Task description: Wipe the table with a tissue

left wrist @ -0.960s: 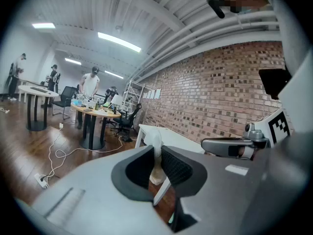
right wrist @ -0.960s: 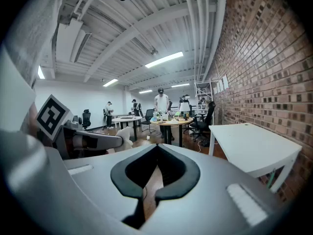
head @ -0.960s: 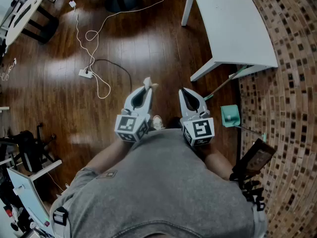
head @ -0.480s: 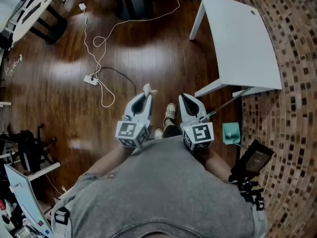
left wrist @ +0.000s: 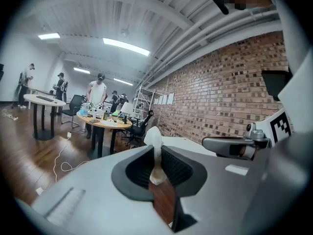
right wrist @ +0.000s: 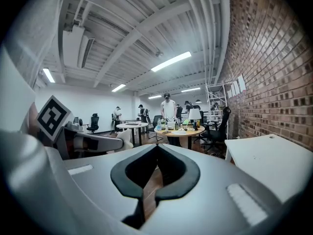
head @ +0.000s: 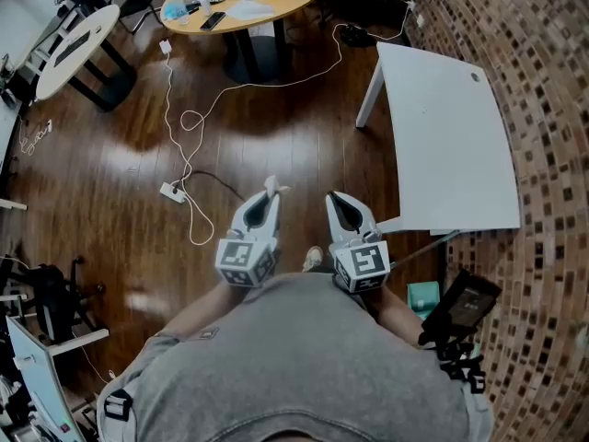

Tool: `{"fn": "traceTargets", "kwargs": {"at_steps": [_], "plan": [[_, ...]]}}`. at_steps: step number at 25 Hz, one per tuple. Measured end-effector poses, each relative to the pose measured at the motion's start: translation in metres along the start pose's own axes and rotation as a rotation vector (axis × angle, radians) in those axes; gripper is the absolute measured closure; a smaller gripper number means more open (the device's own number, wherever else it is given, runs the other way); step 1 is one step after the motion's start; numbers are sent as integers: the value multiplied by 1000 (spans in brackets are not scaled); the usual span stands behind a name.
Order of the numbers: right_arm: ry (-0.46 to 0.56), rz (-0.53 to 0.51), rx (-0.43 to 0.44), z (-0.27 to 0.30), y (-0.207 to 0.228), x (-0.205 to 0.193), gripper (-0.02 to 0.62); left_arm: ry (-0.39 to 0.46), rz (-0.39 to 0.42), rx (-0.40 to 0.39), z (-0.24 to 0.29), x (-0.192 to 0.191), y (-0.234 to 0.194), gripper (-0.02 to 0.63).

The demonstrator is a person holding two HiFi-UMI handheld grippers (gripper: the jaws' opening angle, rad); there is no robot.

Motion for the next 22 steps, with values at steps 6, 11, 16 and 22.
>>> {"fn": "traceTargets", "kwargs": {"at_steps": [6,11,16,22], "plan": [[-13,18,25,35,21,10,580,-13,-15,14,35,10,-11,560],[-44,27,12,71,24,12,581,-31,-23,13,60,11,-40,560],[-35,26,-25,118,24,27,581,-28,-26,-32,96,22,-83,560],[-9,40,-114,175,16,45,580,-24,-6,-123,138,43,-139,560]]}}
Point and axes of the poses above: the fingertips, and each gripper's own axes: z forward along the fingers, y to its right, x out of its top, the point moved 7 cm from there along -z, backward along the fingers, and after that the axes turned 8 degrees about z, right-handed, at the moved point
